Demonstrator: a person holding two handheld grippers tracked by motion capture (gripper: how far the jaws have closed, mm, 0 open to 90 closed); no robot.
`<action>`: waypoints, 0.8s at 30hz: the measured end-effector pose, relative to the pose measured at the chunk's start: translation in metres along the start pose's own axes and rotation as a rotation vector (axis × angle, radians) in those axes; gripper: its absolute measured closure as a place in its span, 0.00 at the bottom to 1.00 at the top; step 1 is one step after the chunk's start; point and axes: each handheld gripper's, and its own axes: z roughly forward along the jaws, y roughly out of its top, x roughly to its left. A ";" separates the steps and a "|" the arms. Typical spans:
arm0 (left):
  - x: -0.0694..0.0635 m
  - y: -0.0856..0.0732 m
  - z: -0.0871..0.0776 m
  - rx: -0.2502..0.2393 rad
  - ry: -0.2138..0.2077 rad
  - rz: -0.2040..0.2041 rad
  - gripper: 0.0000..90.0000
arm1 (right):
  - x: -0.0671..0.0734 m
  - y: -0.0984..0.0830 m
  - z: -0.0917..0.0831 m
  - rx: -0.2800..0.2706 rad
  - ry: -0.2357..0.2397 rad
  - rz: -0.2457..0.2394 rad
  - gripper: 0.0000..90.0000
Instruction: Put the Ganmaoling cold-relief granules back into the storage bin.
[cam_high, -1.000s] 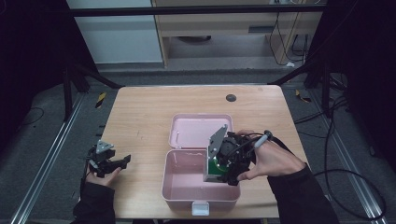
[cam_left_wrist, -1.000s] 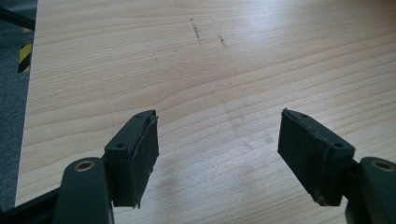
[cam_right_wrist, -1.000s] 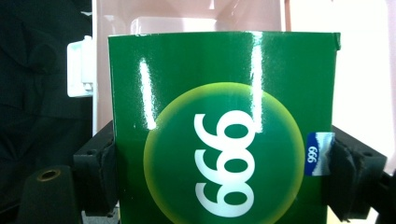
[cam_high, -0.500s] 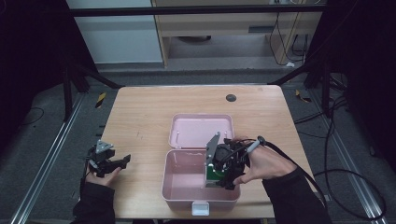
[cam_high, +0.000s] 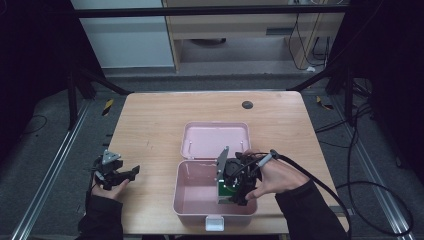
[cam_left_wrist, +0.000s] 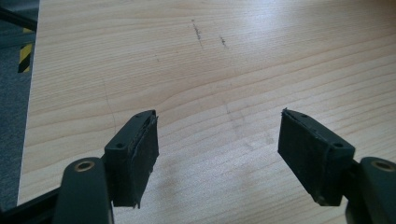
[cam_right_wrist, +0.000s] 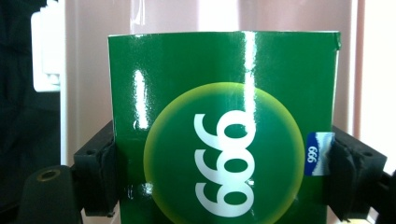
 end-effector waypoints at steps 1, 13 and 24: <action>0.000 0.000 0.000 0.000 0.000 0.001 0.31 | -0.001 -0.001 0.002 -0.008 0.010 0.006 0.18; 0.000 0.000 0.000 0.000 0.000 0.000 0.31 | -0.002 -0.004 0.018 0.038 0.027 0.001 0.18; 0.000 0.000 0.000 0.000 0.001 0.000 0.31 | -0.002 -0.010 0.030 0.047 0.045 0.005 0.18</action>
